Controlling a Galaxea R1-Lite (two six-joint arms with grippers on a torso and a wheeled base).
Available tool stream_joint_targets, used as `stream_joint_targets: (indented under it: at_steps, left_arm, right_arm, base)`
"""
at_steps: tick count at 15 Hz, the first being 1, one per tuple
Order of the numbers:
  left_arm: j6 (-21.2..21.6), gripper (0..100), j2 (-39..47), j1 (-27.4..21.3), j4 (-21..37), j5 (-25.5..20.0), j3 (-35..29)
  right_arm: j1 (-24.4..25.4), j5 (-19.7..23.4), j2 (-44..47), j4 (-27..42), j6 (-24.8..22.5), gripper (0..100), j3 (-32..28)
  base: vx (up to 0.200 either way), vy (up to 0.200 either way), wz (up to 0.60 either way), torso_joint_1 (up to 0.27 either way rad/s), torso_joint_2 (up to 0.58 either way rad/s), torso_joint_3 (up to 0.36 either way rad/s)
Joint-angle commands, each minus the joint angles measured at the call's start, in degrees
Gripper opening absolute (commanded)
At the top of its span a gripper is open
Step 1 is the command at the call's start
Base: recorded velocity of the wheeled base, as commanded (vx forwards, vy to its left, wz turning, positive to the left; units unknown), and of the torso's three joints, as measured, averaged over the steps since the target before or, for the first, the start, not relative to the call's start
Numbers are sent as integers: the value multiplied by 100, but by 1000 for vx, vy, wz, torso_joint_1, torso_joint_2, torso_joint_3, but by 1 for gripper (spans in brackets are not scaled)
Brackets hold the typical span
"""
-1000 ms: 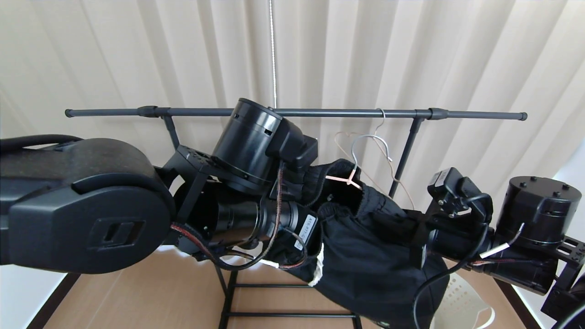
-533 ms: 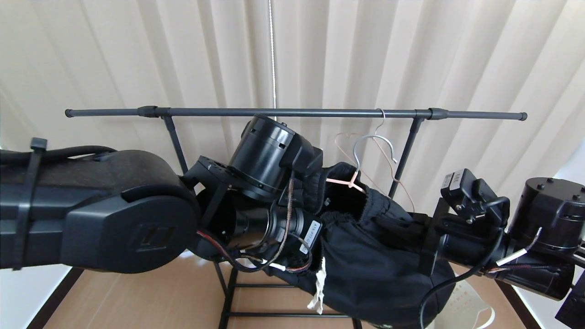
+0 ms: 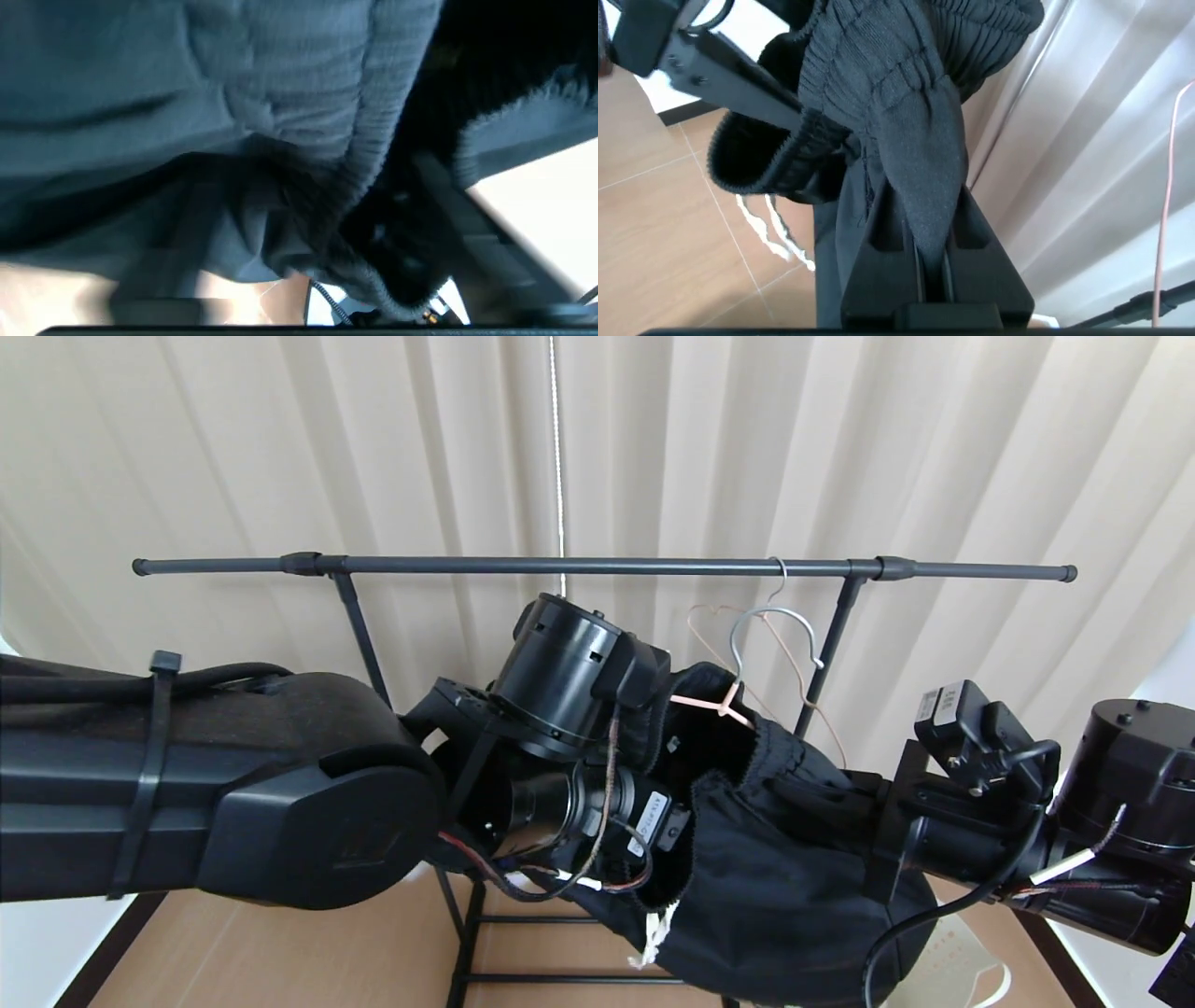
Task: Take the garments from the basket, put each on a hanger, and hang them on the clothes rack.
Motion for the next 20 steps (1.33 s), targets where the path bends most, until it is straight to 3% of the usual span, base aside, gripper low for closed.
stream_joint_targets:
  at_steps: [1, 4, 5, 8, 9, 10, 12, 13, 16, 18, 20]
  left_arm:
    - [16, 100, -685, -107, 6, 50, 421]
    - [16, 100, -1019, -134, 6, 59, 720]
    - [86, 100, -1766, -116, 6, 50, 1230]
    - [728, 100, -2363, 367, 6, -64, 1441]
    - [1246, 100, -2504, 824, -3, -592, 1362]
    - [1343, 100, -2530, 947, -3, -803, 1326]
    - [2099, 100, -2504, 1642, 41, -2279, 1098]
    - [2503, 100, -2276, 1914, 85, -2798, 948]
    - [3162, 100, -1458, 2029, 753, -3598, 157]
    - [3699, 100, -984, 2046, 1456, -4397, -563]
    - [4138, 100, -641, 2037, 1957, -4503, -985]
  right_arm:
    - [2, 23, 26, -5, -1, 0, -10]
    - [2, 32, 43, -5, -1, 0, -1]
    - [-42, 339, 70, 4, -10, 0, 78]
    - [-130, 805, 114, -14, -28, 0, 192]
    - [-139, 893, 123, -31, -37, 0, 254]
    - [-139, 911, 131, -31, -37, 0, 263]
    - [-139, 1209, 149, -31, -45, 0, 315]
    - [-139, 1350, 140, -31, -54, 0, 359]
    - [-130, 1376, 123, -31, -89, 0, 377]
    - [-130, 1376, 131, -31, -89, 0, 377]
    - [-130, 1376, 114, -31, -89, 0, 377]
  base:
    - [0, 0, 0, 0, 0, 0]
    - [0, 0, 0, 0, 0, 0]
    - [0, 0, 0, 0, 0, 0]
    - [0, 0, 0, 0, 0, 0]
    - [0, 0, 0, 0, 0, 0]
    - [0, 0, 0, 0, 0, 0]
    - [0, 0, 0, 0, 0, 0]
    - [0, 0, 0, 0, 0, 0]
    - [0, 0, 0, 0, 0, 0]
    - [0, 0, 0, 0, 0, 0]
    - [0, 0, 0, 0, 0, 0]
